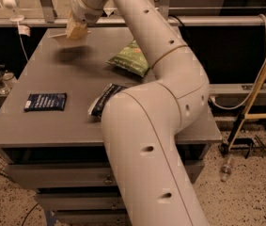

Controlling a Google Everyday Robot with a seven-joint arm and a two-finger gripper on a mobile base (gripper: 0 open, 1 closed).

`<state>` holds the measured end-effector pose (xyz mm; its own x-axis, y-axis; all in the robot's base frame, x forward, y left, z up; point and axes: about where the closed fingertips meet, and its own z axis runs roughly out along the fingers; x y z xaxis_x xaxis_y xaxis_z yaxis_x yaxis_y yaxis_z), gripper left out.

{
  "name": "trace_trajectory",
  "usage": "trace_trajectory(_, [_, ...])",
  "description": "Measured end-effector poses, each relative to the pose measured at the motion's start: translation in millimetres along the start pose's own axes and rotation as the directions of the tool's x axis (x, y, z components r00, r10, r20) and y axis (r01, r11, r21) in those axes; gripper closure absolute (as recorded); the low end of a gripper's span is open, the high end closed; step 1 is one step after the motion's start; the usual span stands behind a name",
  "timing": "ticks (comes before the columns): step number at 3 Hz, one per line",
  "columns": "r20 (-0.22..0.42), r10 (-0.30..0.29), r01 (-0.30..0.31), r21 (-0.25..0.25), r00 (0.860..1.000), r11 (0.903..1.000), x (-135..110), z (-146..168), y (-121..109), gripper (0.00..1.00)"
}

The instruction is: Move paper bowl near rxbar blueberry

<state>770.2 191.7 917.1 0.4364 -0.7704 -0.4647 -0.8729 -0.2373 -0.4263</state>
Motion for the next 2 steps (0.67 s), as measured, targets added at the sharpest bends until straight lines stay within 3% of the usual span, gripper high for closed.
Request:
trace_trajectory(1, [0.006,-0.003,0.003,-0.038,1.0,0.9993,-9,-23,29,1.0])
trace_trajectory(2, [0.026,-0.007,0.009,-0.078,1.0,0.9969,-22,-22,61,1.0])
